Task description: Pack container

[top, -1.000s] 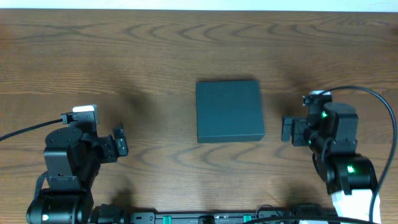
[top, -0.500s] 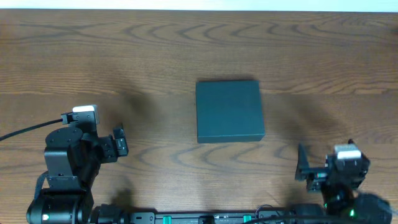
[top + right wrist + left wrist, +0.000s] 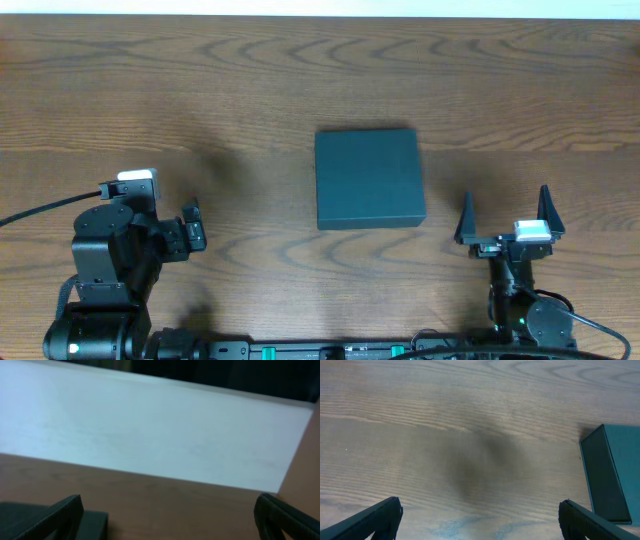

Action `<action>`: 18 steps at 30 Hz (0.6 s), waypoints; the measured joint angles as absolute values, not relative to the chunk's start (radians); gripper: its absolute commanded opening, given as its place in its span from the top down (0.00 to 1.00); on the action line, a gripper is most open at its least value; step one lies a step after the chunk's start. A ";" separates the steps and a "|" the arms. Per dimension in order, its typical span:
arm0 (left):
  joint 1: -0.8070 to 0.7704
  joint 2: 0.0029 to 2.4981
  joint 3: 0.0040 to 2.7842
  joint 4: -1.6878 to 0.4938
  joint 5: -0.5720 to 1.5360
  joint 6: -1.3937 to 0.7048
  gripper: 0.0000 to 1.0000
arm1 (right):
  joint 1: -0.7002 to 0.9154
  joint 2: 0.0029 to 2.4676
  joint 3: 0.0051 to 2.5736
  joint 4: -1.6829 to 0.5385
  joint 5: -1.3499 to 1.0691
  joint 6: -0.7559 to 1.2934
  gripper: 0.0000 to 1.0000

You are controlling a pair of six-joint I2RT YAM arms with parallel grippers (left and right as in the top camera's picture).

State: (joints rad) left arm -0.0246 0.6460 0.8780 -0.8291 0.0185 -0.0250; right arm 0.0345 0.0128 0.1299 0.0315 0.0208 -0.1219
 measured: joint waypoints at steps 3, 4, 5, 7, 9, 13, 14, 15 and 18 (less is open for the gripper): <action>-0.025 0.646 0.878 -0.830 0.019 -0.025 0.01 | 0.035 0.012 0.066 0.070 0.042 -0.125 0.01; -0.025 0.646 0.878 -0.830 0.019 -0.025 0.01 | 0.035 0.012 0.049 0.070 0.045 -0.126 0.01; -0.025 0.646 0.878 -0.830 0.019 -0.025 0.01 | 0.035 0.012 0.031 0.068 0.047 -0.129 0.01; -0.025 0.646 0.878 -0.830 0.019 -0.025 0.01 | 0.035 0.012 0.013 0.031 0.050 -0.130 0.01; -0.025 0.646 0.878 -0.830 0.019 -0.025 0.01 | 0.035 0.012 0.007 -0.012 0.050 -0.132 0.01; -0.025 0.646 0.878 -0.830 0.019 -0.025 0.01 | 0.035 0.013 0.007 -0.069 0.035 -0.135 0.01; -0.025 0.646 0.878 -0.829 0.019 -0.025 0.01 | 0.035 0.012 0.007 -0.069 0.029 -0.136 0.01; -0.025 0.646 0.878 -0.829 0.019 -0.025 0.01 | 0.036 0.012 0.007 -0.070 0.026 -0.136 0.01; -0.025 0.646 0.878 -0.830 0.019 -0.025 0.01 | 0.036 0.012 0.007 -0.070 0.022 -0.136 0.01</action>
State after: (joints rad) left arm -0.0246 0.6460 0.8780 -0.8299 0.0185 -0.0250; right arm 0.0360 0.0120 0.0071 -0.0700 0.0223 -0.1360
